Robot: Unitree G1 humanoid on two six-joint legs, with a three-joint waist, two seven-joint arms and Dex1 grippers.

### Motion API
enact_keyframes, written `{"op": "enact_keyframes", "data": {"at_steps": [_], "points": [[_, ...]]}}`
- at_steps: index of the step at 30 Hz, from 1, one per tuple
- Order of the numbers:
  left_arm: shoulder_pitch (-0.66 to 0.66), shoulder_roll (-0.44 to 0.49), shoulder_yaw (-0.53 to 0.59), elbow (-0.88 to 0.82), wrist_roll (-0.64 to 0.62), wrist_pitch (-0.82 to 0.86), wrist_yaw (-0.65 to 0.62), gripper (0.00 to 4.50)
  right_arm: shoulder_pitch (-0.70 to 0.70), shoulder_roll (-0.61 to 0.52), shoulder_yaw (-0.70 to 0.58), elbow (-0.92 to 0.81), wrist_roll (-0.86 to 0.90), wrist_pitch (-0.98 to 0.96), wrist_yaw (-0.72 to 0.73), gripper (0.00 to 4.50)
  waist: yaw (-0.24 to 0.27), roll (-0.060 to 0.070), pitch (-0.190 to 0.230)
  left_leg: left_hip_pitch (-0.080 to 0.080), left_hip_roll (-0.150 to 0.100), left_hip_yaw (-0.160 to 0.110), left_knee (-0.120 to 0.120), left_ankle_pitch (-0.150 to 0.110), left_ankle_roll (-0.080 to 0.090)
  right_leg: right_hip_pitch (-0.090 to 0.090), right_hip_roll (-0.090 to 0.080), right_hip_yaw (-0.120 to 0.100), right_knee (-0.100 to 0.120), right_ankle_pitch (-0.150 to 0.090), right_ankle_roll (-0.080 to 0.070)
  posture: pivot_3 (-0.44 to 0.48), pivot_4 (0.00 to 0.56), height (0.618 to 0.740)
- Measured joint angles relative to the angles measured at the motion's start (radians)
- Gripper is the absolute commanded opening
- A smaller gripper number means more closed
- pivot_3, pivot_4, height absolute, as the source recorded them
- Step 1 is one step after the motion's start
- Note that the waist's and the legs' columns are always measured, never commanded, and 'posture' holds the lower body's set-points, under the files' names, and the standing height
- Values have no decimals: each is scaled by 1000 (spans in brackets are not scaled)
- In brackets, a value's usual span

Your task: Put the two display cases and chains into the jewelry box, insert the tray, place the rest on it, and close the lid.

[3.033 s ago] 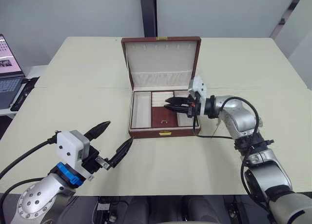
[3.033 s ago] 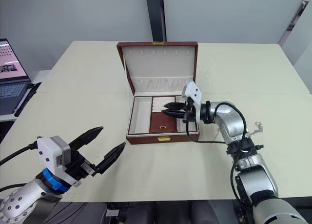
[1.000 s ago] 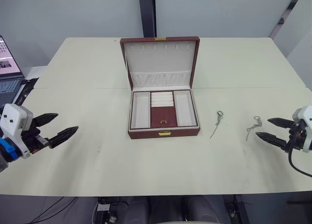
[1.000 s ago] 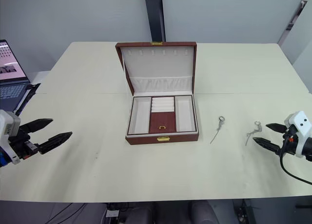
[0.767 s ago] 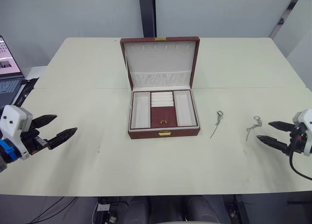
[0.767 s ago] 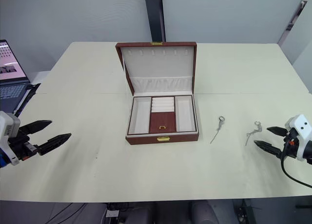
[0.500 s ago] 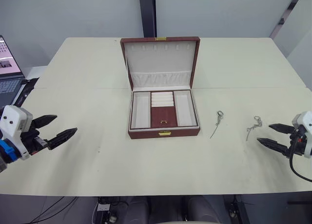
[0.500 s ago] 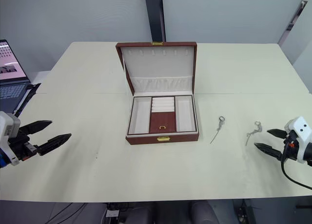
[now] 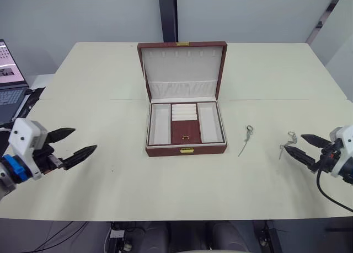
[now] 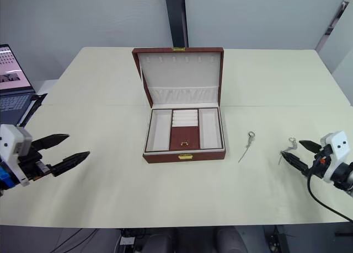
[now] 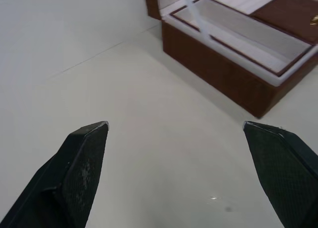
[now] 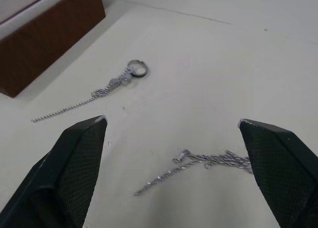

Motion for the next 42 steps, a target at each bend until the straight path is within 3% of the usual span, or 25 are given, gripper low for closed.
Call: {"op": "enact_keyframes", "data": {"at_steps": [7, 12, 18, 25, 40, 42], "points": [[-122, -14, -162, -105, -39, 37, -3, 4500, 40, 157, -2, -170, -50, 58, -294, 4490, 0, 0, 0, 0, -1, 1, 0, 0, 0, 0, 0, 0, 0, 0, 0, 0, 150, 740], [-202, -49, -299, -166, -61, 54, -11, 4500, 40, 250, 29, -174, -131, 82, -474, 4490, -1, 0, 0, 1, 0, 2, 0, 0, 0, -1, 1, 0, 2, 0, 0, 0, 150, 740], [-261, -71, -418, -199, -64, 54, -42, 4500, -55, 321, 71, -144, -200, 102, -628, 4490, -3, 1, -1, 1, -1, 3, 0, 0, 0, -3, 2, 1, 3, 0, 0, 0, 150, 740], [-285, -78, -462, -215, -64, 54, -61, 4500, -95, 361, 112, -51, -251, 79, -695, 4490, -2, 1, -1, 1, -1, 4, 0, 0, 0, -3, 3, 2, 3, 0, 0, 0, 150, 740], [-283, -91, -462, -212, -41, 30, -58, 4500, -138, 395, 148, 6, -275, 29, -696, 4490, -17, 0, -2, 2, 1, 3, 0, 0, 0, -2, 3, 2, 4, 0, 0, 0, 150, 740], [-282, -93, -462, -212, -37, 28, -58, 4500, -139, 390, 153, 8, -278, 36, -695, 4122, -18, -1, -3, 2, 1, 3, 0, 0, 0, -2, 3, 1, 4, 0, 0, 0, 150, 740]]}}
